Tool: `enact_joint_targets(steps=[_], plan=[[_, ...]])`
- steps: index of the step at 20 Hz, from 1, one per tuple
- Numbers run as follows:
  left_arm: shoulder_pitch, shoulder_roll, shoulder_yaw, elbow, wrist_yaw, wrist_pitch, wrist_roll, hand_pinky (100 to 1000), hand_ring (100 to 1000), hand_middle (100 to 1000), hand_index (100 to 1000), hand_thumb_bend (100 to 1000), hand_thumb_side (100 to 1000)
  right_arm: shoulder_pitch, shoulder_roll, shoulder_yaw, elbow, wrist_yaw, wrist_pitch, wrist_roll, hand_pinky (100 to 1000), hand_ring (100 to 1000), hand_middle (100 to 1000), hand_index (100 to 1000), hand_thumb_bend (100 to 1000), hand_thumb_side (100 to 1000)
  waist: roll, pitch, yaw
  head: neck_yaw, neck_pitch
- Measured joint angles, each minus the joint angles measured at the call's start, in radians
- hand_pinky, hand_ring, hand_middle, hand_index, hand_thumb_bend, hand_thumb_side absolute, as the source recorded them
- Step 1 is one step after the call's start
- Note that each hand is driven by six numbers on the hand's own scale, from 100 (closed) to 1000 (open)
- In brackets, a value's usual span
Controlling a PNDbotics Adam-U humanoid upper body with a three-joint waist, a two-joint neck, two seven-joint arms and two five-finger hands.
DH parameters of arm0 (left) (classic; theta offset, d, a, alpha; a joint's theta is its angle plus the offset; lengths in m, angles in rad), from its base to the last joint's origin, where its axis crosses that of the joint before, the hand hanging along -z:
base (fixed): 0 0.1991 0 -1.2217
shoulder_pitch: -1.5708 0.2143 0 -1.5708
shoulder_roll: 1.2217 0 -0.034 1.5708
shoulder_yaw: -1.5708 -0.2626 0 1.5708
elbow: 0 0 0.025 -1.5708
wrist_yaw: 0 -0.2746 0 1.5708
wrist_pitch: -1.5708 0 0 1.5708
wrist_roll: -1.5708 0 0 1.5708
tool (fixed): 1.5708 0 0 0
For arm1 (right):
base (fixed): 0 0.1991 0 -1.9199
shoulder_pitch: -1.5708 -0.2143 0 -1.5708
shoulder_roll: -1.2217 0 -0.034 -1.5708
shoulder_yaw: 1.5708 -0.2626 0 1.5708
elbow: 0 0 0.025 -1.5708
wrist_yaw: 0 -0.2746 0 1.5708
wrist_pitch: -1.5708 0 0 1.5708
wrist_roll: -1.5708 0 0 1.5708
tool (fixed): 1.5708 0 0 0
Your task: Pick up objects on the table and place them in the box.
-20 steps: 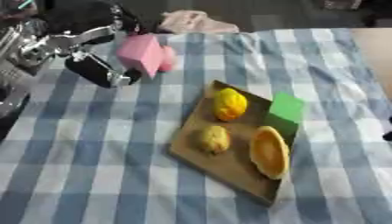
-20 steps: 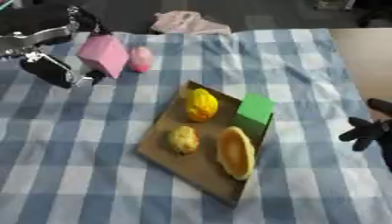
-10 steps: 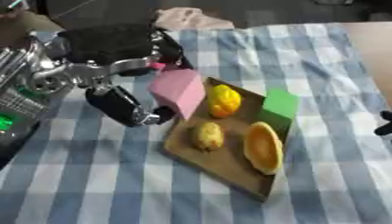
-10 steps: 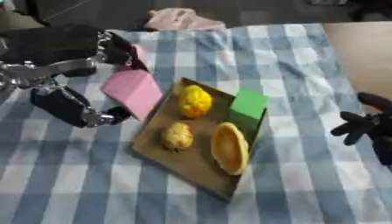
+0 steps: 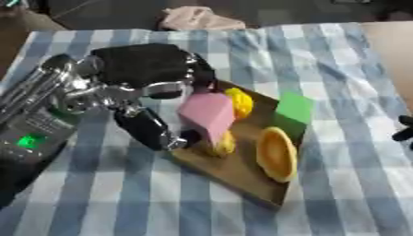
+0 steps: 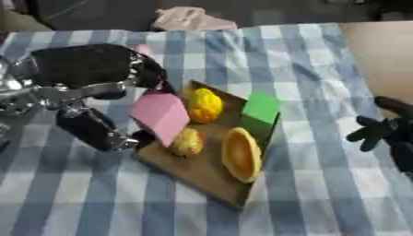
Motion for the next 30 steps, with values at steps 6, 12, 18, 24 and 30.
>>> enact_joint_targets(steps=[6, 12, 18, 24, 30], plan=[[0.016, -0.093, -0.015, 0.083, -0.089, -0.026, 0.017, 758, 663, 538, 717, 100, 229, -0.001, 0.001, 0.0, 0.0, 0.0, 0.007, 0.001, 986, 719, 530, 965, 100, 526, 0.004, 0.0, 0.0, -0.003, 0.008], [0.022, -0.148, -0.038, 0.173, -0.142, -0.063, 0.026, 791, 709, 588, 765, 100, 220, -0.005, 0.007, 0.0, 0.0, 0.0, 0.01, 0.002, 986, 719, 530, 965, 100, 525, 0.004, 0.0, -0.002, -0.003, 0.009], [0.014, -0.172, -0.059, 0.214, -0.149, -0.113, 0.003, 883, 842, 797, 903, 100, 336, -0.005, 0.008, 0.0, 0.0, 0.0, 0.013, 0.003, 987, 719, 530, 965, 100, 525, 0.007, 0.0, -0.003, -0.004, 0.01], [0.007, -0.172, -0.064, 0.214, -0.143, -0.165, -0.048, 945, 923, 879, 960, 353, 594, -0.004, 0.008, 0.0, 0.0, 0.0, 0.017, 0.002, 987, 719, 530, 966, 100, 525, 0.011, -0.001, -0.002, -0.007, 0.016], [0.007, -0.172, -0.058, 0.215, -0.156, -0.181, -0.056, 942, 924, 879, 962, 345, 619, -0.002, 0.008, 0.0, 0.0, 0.0, 0.018, 0.002, 987, 719, 530, 966, 100, 525, 0.007, -0.004, -0.001, -0.008, 0.016]])
